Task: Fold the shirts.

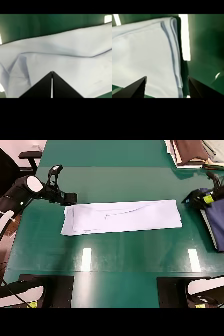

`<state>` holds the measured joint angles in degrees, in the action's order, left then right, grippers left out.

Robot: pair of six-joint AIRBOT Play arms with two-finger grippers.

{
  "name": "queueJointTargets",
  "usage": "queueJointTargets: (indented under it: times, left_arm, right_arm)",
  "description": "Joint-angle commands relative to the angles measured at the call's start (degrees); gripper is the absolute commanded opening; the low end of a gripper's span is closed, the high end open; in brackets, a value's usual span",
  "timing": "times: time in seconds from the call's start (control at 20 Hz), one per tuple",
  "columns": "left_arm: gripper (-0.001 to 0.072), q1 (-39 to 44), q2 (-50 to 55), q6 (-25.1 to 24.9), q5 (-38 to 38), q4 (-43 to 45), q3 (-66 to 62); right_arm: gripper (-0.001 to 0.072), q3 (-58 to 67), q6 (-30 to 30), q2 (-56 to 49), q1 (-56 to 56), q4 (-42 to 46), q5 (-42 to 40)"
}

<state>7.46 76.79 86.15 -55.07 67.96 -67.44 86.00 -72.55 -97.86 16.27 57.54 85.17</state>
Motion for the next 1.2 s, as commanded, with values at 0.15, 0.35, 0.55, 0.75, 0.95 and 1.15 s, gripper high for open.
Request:
queueJointTargets:
  times: [0.15, 0.35, 0.55, 0.75, 0.95, 1.15]
  left_arm:
    - [0.0026, 1.25, 1.11, -3.69, 1.66, -14.53, -0.46]
    - [0.0025, 8.83, 4.94, -3.15, 7.19, -14.80, -0.48]
    - [0.0025, 15.72, 11.26, -0.85, 13.92, -17.57, -2.08]
    - [0.0025, 20.06, 20.41, -1.05, 11.34, -17.84, -11.43]
    - [0.0025, 23.50, 28.94, -0.85, 9.18, -17.86, -20.87]
    - [0.0024, 25.42, 35.01, 0.11, 7.52, -17.81, -27.39]
  right_arm:
    - [0.0593, -10.08, 3.04, -3.91, 2.82, -7.37, -1.64]
    - [0.0408, -8.48, 3.08, -7.10, -3.17, -8.50, -2.51]
    - [0.0016, -4.79, 3.30, -5.16, -5.95, -8.15, -2.47]
    - [0.0015, -0.35, 3.21, 3.10, -6.08, -13.73, -1.64]
    - [0.0015, 4.39, 1.68, 10.08, -9.49, -20.61, -1.40]
    - [0.0015, 9.46, -0.70, 13.25, -16.65, -20.55, -0.96]
